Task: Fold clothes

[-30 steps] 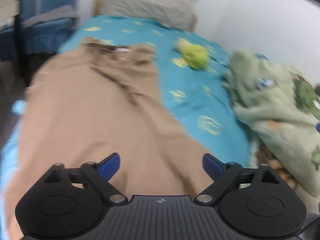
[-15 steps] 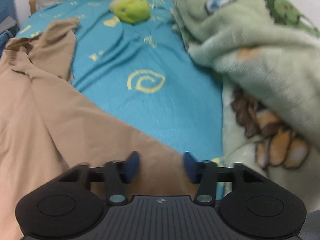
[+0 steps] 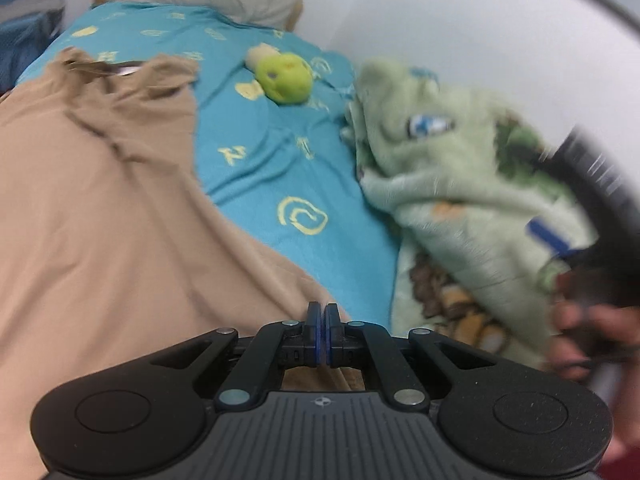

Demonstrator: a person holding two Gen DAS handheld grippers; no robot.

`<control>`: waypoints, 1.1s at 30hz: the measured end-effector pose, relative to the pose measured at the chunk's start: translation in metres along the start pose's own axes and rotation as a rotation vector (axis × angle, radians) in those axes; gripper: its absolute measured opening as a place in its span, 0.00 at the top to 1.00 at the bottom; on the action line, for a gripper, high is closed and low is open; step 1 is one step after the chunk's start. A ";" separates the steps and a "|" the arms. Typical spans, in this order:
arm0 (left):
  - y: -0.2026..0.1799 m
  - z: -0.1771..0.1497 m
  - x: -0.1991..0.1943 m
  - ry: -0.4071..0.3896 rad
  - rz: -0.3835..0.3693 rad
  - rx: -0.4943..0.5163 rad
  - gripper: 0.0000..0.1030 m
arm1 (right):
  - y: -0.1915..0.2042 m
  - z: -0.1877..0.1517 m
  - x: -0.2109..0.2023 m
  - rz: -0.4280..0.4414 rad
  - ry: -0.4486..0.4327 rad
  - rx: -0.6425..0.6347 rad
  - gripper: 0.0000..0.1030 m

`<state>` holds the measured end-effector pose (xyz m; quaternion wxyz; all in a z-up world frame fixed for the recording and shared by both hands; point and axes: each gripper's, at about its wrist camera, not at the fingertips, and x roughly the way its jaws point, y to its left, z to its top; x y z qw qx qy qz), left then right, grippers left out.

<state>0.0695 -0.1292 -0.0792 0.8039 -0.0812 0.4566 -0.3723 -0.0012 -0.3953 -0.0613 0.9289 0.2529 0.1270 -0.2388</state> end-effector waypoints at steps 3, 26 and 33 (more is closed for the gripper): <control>0.041 -0.007 -0.037 0.006 -0.024 -0.116 0.98 | 0.007 -0.002 0.001 0.011 0.015 -0.030 0.00; 0.110 -0.054 -0.027 0.184 0.069 -0.247 0.90 | 0.080 -0.049 0.010 0.188 0.249 -0.257 0.00; 0.097 -0.065 -0.043 0.202 0.086 -0.204 0.97 | 0.088 -0.054 0.006 0.236 0.255 -0.273 0.00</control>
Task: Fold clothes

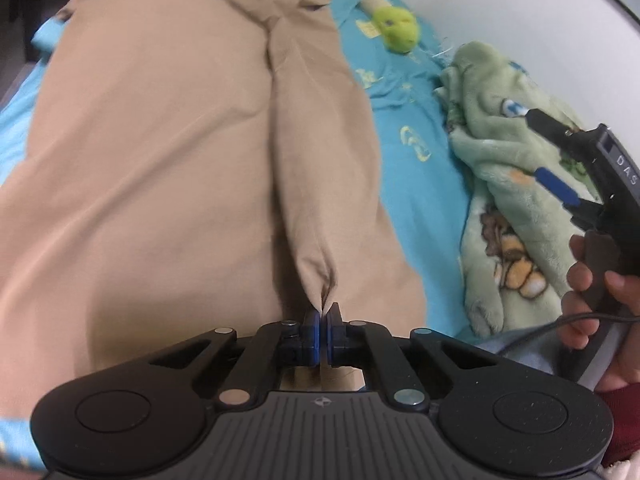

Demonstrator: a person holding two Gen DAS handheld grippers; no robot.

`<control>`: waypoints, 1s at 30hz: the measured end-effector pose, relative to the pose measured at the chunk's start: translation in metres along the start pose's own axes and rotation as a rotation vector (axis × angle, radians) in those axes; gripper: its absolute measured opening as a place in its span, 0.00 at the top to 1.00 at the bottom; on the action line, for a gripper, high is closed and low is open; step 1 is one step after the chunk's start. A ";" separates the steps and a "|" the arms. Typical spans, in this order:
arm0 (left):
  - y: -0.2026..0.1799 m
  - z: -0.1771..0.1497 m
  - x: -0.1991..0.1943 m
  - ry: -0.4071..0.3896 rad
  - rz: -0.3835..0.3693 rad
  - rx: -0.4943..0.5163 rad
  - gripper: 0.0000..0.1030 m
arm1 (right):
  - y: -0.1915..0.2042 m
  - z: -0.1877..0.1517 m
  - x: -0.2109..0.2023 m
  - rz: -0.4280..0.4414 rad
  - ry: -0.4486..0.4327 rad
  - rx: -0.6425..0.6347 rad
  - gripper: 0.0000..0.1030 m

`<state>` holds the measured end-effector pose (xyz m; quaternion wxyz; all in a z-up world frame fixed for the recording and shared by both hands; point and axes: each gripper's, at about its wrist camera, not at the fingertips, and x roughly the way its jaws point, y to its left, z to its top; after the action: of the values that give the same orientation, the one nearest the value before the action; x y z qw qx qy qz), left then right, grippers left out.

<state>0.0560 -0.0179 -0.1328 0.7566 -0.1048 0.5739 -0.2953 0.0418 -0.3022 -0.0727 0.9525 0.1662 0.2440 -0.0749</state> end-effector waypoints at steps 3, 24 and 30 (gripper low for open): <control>-0.005 -0.004 0.010 0.040 0.101 0.031 0.97 | 0.002 -0.001 0.002 0.011 0.005 -0.007 0.00; 0.086 0.110 -0.088 -0.433 0.146 -0.301 0.01 | 0.085 0.036 0.038 0.163 -0.026 -0.009 0.00; 0.221 0.184 -0.054 -0.480 0.023 -0.782 0.01 | 0.078 0.011 0.104 0.133 0.054 0.047 0.00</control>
<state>0.2907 0.1564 -0.1404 0.7751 -0.4415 0.4517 -0.0157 0.1547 -0.2399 -0.0929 0.9443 0.2062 0.2561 -0.0125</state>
